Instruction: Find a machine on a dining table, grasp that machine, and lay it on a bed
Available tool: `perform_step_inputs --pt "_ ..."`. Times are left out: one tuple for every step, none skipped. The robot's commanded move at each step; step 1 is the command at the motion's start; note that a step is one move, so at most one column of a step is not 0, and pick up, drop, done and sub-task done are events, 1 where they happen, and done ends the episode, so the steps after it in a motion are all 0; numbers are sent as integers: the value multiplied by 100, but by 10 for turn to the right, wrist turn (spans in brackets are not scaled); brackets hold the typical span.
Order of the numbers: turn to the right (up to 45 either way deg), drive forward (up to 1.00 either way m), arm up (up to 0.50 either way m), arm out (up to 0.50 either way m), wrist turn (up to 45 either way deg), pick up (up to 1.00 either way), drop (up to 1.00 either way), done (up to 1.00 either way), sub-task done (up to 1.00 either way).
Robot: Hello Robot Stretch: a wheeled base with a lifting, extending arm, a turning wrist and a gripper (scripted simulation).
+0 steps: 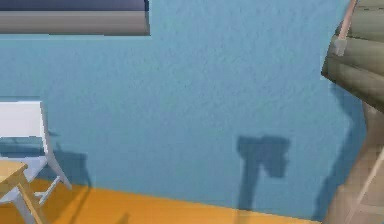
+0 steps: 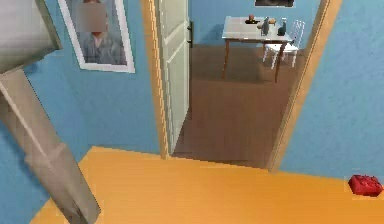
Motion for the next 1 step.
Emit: perform_step_inputs --pt "0 20 0 0 0 0 0 0 0"
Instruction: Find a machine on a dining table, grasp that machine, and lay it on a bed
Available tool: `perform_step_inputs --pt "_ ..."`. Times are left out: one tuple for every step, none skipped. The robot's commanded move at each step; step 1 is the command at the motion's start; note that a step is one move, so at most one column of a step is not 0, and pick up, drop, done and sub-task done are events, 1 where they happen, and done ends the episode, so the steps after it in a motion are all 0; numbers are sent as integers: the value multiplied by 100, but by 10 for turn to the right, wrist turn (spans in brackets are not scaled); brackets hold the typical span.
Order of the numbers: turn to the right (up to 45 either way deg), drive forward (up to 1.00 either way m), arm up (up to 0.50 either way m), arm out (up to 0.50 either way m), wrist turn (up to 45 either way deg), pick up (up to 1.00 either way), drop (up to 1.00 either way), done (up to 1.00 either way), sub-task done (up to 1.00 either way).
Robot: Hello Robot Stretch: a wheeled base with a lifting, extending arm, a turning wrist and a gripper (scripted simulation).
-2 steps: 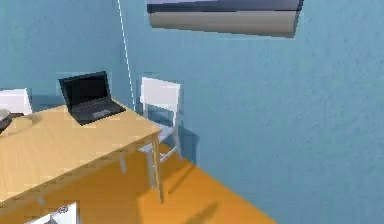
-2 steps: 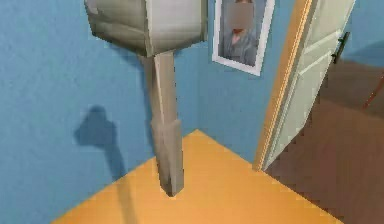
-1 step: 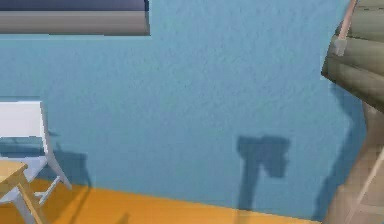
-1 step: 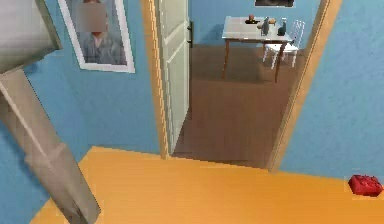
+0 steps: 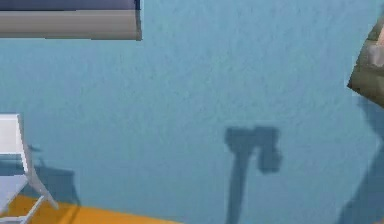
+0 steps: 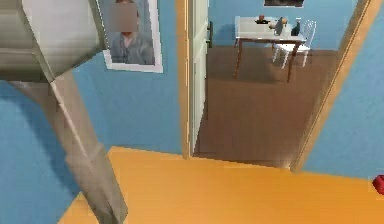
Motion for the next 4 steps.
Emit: perform_step_inputs --pt "-330 0 0 0 0 0 0 0 0" --pt "0 45 0 0 0 0 0 0 0" --pt "-450 0 0 0 0 0 0 0 0" --pt "-450 0 0 0 0 0 0 0 0"
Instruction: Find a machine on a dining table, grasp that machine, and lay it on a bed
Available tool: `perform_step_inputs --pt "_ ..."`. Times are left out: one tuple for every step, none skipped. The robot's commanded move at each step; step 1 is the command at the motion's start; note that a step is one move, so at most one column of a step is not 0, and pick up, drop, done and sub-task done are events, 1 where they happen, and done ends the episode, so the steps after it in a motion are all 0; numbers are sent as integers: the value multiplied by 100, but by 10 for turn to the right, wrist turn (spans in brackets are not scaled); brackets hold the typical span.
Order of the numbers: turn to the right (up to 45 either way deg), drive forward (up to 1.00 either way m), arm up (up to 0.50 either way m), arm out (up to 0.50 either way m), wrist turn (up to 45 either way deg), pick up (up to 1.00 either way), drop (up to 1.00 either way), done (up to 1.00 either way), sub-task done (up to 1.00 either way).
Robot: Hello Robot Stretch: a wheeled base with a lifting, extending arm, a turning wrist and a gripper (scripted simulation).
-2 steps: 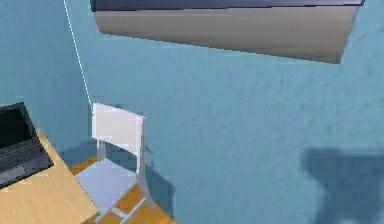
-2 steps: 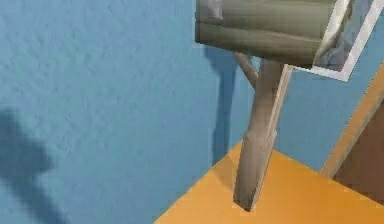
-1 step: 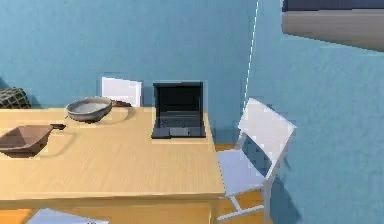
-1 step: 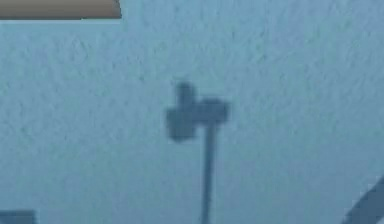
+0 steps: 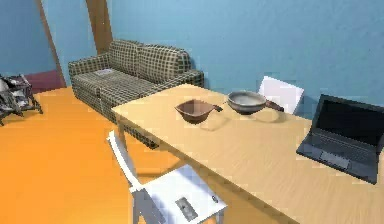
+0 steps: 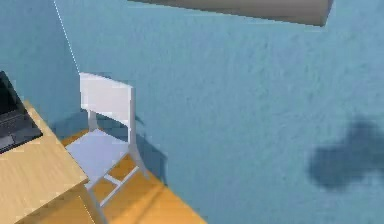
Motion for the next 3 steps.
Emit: perform_step_inputs --pt "-450 0 0 0 0 0 0 0 0" --pt "450 0 0 0 0 0 0 0 0" --pt "450 0 0 0 0 0 0 0 0"
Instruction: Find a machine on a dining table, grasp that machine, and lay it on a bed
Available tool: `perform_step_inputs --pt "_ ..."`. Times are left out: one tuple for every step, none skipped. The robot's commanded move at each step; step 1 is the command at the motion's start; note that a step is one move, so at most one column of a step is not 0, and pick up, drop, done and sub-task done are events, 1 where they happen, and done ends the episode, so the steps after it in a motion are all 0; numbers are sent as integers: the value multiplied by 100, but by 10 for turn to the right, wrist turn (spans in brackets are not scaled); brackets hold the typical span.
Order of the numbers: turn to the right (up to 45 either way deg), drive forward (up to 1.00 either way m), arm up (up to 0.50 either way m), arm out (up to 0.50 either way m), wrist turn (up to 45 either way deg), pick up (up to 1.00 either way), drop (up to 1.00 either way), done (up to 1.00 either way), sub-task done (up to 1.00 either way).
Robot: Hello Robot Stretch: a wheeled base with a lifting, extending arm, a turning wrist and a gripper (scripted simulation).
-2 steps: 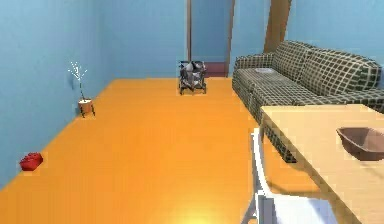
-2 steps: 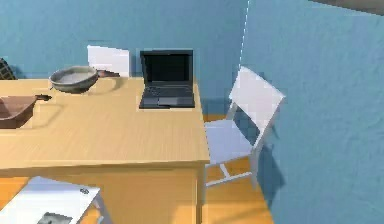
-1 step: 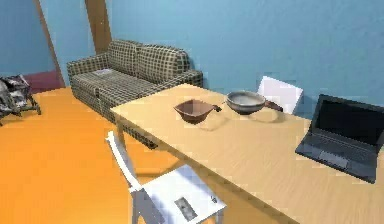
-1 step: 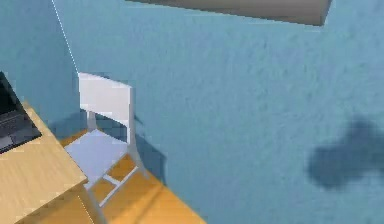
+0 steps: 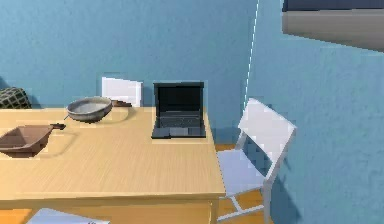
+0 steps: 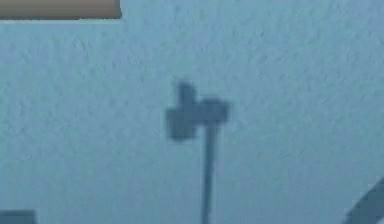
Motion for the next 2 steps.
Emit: perform_step_inputs --pt "240 0 0 0 0 0 0 0 0" --pt "0 55 0 0 0 0 0 0 0"
